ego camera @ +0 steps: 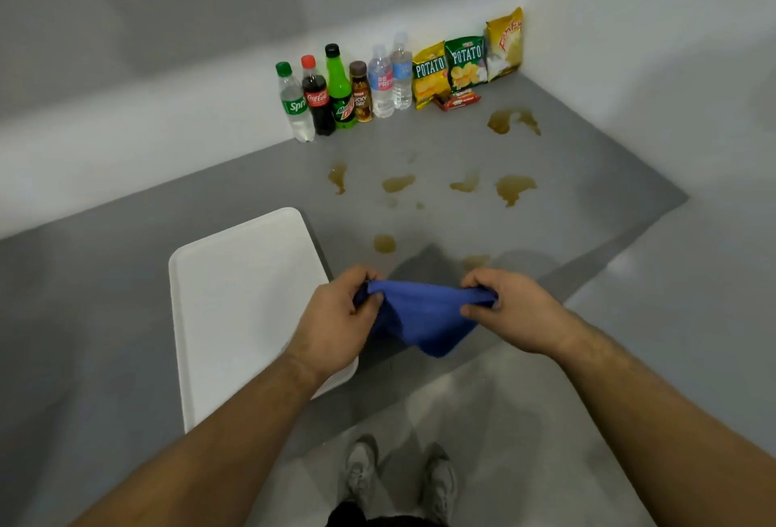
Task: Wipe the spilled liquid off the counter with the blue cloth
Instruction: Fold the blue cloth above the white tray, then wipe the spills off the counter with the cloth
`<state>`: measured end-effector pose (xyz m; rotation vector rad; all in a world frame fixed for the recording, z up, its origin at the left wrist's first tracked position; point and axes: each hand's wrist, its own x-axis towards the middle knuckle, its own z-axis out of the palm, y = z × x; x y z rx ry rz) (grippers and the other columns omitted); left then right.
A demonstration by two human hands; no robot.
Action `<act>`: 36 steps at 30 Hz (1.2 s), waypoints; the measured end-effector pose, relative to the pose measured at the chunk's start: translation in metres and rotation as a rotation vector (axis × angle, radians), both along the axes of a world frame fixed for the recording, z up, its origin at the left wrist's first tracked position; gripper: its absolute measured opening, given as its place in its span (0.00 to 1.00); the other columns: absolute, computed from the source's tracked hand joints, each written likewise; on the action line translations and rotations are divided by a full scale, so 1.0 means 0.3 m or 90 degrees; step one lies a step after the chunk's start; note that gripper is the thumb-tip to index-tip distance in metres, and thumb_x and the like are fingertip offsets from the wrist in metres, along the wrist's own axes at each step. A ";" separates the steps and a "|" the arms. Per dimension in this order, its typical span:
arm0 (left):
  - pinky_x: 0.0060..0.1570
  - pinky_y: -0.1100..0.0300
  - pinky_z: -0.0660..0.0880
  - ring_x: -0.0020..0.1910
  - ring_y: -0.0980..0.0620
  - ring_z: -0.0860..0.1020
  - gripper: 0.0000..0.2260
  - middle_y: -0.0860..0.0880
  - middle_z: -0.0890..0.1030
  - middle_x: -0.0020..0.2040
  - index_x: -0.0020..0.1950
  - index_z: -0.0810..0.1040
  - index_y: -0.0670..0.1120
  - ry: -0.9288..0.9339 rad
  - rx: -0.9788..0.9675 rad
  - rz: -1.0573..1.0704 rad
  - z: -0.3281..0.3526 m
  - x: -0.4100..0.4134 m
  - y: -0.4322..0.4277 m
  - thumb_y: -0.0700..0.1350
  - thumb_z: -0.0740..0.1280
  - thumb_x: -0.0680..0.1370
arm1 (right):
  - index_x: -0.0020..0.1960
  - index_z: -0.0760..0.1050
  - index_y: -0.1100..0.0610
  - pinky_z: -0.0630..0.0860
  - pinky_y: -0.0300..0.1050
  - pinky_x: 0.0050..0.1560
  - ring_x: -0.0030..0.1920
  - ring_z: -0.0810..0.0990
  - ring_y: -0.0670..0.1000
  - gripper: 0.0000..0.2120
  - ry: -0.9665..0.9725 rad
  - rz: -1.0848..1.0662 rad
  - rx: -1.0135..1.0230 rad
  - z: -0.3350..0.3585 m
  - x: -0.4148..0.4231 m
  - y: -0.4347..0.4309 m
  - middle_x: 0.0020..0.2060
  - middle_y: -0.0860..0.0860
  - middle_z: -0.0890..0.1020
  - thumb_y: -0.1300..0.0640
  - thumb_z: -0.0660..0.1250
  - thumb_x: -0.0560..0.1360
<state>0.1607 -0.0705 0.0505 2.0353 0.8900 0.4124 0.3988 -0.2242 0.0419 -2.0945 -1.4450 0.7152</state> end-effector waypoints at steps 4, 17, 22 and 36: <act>0.44 0.63 0.78 0.46 0.55 0.82 0.05 0.56 0.84 0.48 0.53 0.78 0.58 -0.033 -0.125 0.035 -0.021 -0.033 0.039 0.47 0.68 0.81 | 0.51 0.79 0.36 0.76 0.31 0.48 0.48 0.82 0.39 0.14 0.112 -0.102 0.064 0.005 0.037 -0.013 0.47 0.36 0.84 0.57 0.73 0.77; 0.35 0.67 0.69 0.37 0.59 0.77 0.10 0.59 0.78 0.39 0.42 0.73 0.58 0.199 -0.029 0.116 -0.264 0.069 0.186 0.44 0.70 0.76 | 0.62 0.79 0.54 0.68 0.38 0.49 0.49 0.79 0.53 0.15 0.046 -0.241 -0.028 -0.248 0.043 0.303 0.43 0.46 0.80 0.66 0.63 0.79; 0.42 0.60 0.71 0.44 0.55 0.74 0.06 0.58 0.77 0.47 0.51 0.74 0.58 0.250 0.097 0.071 -0.305 0.052 0.207 0.51 0.69 0.76 | 0.61 0.79 0.57 0.77 0.53 0.56 0.55 0.79 0.59 0.11 -0.125 -0.210 0.029 -0.266 -0.014 0.302 0.55 0.56 0.81 0.61 0.68 0.79; 0.81 0.42 0.44 0.83 0.47 0.47 0.29 0.49 0.54 0.84 0.83 0.54 0.52 0.337 0.274 0.062 -0.457 -0.090 0.478 0.62 0.46 0.83 | 0.83 0.50 0.37 0.42 0.74 0.77 0.83 0.43 0.59 0.36 -0.317 0.110 -0.100 -0.433 -0.267 0.274 0.84 0.46 0.50 0.24 0.46 0.79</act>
